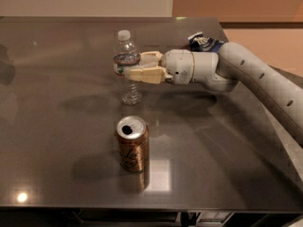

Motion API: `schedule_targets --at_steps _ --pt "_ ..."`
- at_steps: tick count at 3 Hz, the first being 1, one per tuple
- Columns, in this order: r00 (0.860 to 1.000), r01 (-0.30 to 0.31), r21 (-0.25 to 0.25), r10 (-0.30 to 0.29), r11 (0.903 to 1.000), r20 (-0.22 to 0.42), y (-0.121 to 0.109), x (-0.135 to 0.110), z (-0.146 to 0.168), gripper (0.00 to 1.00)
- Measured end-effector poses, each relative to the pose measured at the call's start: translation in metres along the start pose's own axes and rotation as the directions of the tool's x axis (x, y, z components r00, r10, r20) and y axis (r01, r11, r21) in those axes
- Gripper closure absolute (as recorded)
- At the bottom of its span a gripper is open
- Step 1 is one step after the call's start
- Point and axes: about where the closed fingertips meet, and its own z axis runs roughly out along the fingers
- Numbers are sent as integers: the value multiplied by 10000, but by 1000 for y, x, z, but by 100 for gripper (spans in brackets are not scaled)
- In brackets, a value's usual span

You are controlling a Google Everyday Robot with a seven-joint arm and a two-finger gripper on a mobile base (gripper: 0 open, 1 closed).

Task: Place water bottle upright

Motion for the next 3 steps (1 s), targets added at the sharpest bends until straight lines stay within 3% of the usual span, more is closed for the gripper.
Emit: schedule_targets --at_steps 1,3 --pt "9996 209 124 -211 9997 191 1 1 -1 83" --pt "9973 557 124 -563 9984 480 4 3 -2 36"
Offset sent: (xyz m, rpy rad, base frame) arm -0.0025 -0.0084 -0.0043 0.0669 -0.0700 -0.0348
